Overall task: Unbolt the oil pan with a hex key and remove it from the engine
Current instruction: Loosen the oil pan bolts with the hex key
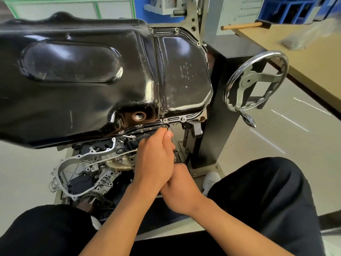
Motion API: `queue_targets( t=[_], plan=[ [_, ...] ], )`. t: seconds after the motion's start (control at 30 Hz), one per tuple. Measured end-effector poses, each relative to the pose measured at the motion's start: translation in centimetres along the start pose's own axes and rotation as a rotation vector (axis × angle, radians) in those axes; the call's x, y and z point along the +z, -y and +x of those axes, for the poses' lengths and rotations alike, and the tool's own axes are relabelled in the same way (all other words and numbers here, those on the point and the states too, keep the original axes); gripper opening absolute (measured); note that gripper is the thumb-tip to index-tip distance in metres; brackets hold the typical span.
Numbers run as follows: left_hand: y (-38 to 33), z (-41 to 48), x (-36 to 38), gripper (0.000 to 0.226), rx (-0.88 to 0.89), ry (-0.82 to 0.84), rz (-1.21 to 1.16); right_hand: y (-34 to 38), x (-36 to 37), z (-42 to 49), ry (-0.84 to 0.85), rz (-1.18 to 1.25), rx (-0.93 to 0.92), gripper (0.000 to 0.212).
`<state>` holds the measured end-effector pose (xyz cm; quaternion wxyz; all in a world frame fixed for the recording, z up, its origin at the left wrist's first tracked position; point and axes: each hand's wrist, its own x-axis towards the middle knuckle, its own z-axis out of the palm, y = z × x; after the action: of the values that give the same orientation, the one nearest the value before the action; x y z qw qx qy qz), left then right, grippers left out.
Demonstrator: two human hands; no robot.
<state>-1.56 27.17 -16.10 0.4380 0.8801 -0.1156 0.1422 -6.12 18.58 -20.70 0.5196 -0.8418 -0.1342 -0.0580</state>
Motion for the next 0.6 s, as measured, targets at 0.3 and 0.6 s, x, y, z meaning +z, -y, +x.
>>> queue_targets(
  t=[0.3,0.6],
  plan=[
    [0.2,1.3,-0.7,0.027,0.025,0.023,-0.010,0.7,0.7,1.1,-0.040,0.007,0.039,0.037],
    [0.4,1.6,-0.9,0.028,-0.005,0.074,-0.040,0.4,1.4,1.1,-0.099,0.032,0.036,0.046]
  ],
)
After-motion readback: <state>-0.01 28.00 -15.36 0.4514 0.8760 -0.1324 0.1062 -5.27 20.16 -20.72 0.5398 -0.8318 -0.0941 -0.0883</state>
